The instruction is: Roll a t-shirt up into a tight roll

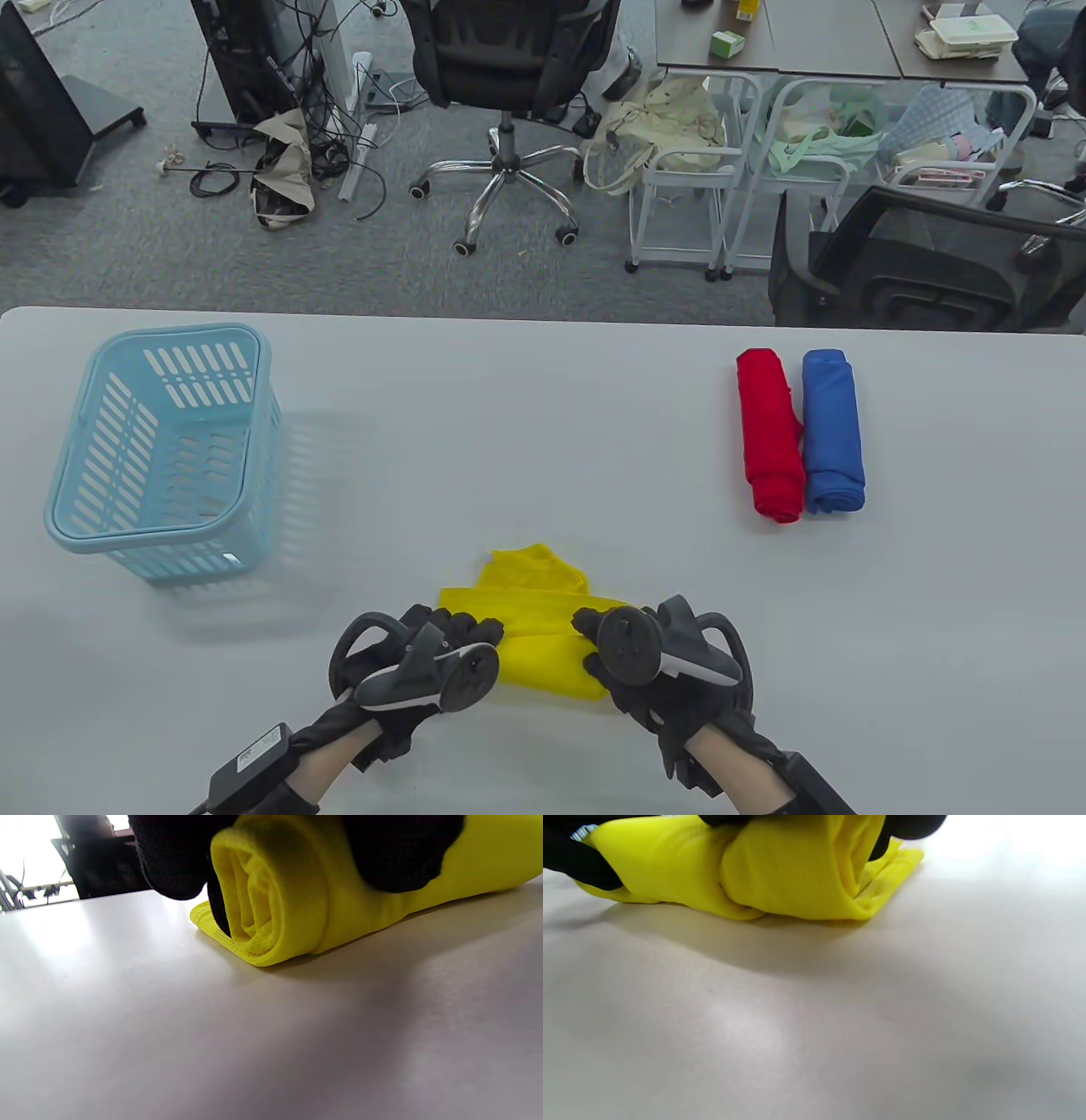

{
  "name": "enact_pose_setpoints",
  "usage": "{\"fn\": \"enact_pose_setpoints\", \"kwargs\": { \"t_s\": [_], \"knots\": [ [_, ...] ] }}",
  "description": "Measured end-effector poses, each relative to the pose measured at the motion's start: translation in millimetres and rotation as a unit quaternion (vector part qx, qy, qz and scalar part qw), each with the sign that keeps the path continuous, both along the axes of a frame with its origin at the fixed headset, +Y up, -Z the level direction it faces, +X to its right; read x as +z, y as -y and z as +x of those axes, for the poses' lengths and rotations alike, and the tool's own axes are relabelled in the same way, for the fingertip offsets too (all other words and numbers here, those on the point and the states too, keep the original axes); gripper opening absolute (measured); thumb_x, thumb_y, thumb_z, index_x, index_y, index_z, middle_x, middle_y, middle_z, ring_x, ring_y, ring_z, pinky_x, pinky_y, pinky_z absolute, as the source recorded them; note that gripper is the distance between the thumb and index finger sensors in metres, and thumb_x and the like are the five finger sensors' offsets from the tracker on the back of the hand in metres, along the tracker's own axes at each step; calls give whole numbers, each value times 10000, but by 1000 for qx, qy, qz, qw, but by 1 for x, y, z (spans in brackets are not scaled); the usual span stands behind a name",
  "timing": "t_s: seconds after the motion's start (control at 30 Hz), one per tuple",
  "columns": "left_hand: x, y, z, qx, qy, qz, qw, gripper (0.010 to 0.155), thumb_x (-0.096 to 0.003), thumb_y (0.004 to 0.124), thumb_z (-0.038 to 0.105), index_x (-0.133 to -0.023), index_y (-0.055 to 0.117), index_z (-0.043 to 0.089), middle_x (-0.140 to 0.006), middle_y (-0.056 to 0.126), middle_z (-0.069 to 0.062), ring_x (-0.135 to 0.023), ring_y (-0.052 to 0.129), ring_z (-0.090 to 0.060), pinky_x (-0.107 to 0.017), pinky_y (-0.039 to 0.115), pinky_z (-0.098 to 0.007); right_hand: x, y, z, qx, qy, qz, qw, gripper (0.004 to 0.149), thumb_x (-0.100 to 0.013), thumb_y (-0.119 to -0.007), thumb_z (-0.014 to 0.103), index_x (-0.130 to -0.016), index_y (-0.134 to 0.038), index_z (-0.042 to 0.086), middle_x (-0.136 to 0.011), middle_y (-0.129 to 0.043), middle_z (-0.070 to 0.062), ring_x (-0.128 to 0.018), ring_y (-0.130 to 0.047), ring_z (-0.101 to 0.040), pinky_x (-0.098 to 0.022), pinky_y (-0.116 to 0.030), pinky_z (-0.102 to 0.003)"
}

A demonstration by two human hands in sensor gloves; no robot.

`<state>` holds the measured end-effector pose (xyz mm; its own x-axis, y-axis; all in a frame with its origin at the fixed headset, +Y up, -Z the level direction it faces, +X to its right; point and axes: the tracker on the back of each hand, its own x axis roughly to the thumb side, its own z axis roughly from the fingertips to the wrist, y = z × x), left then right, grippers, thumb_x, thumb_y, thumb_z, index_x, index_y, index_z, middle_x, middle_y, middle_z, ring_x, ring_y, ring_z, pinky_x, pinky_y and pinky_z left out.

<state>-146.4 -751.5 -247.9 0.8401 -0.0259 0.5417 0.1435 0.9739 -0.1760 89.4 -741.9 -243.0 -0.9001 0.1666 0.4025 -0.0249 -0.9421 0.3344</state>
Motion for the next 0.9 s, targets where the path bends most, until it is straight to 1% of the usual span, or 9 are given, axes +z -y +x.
{"fn": "enact_pose_setpoints", "kwargs": {
  "t_s": [0.1,0.27,0.33,0.4,0.53,0.63,0.7,0.8,0.9],
  "knots": [
    [-12,0,-13,65,-34,-87,994,618,-451,697,520,-1023,669,286,-827,960,61,-654,1023,-131,-650,818,-423,5,-6,-2,-22,-29,4,999,560,-629,-554,447,-1131,-362,288,-1166,-361,-118,-1049,-500,-380,-731,-480,-557],
    [-22,3,-25,127,-71,-143,979,648,-476,651,518,-1075,558,291,-807,976,39,-629,1025,-161,-643,804,-437,5,10,-10,47,-37,-4,998,725,-576,-702,480,-1145,-301,274,-1189,-371,-100,-1084,-485,-391,-734,-472,-588],
    [-17,1,-22,107,-66,-116,985,633,-494,612,520,-1093,492,357,-853,939,22,-680,991,-197,-671,767,-456,1,11,-11,50,-38,-4,998,678,-593,-664,449,-1142,-305,279,-1168,-440,-95,-1066,-537,-367,-728,-497,-577],
    [-6,1,-15,35,-39,-38,998,666,-469,577,587,-1098,431,425,-992,817,-4,-832,897,-237,-726,700,-490,-4,9,-8,15,-34,-25,999,648,-597,-652,428,-1141,-339,265,-1135,-521,-99,-1005,-625,-352,-713,-537,-552],
    [8,3,0,-81,-1,69,994,844,-402,624,665,-1127,328,347,-1174,505,-67,-1046,658,-286,-803,519,-584,-6,9,2,-46,-33,-75,996,640,-595,-622,422,-1144,-372,209,-1050,-648,-114,-856,-759,-330,-658,-621,-511],
    [9,5,6,-130,14,127,983,782,-413,658,618,-1109,423,348,-1114,633,26,-1004,749,-211,-806,534,-568,-8,11,6,-75,-30,-105,991,647,-602,-577,443,-1149,-372,165,-1001,-703,-118,-773,-825,-302,-609,-677,-484],
    [7,5,6,-109,14,101,989,685,-441,663,562,-1077,522,349,-1026,779,69,-913,875,-160,-791,623,-524,-8,10,5,-68,-25,-97,993,659,-608,-578,455,-1152,-349,162,-1013,-679,-119,-785,-810,-309,-618,-663,-490],
    [0,-2,-1,-36,0,29,999,621,-451,675,522,-1037,639,317,-914,908,65,-783,978,-154,-747,714,-486,-3,5,3,-18,-3,-29,999,677,-622,-601,438,-1160,-240,241,-1147,-394,-154,-1001,-561,-381,-719,-493,-565],
    [-8,-1,-11,36,-33,-69,996,611,-464,671,499,-1031,664,273,-869,948,30,-716,996,-177,-724,732,-483,0,-1,0,-7,-24,5,1000,651,-623,-610,445,-1150,-252,308,-1185,-309,-115,-1076,-458,-396,-744,-435,-590]
  ]
}}
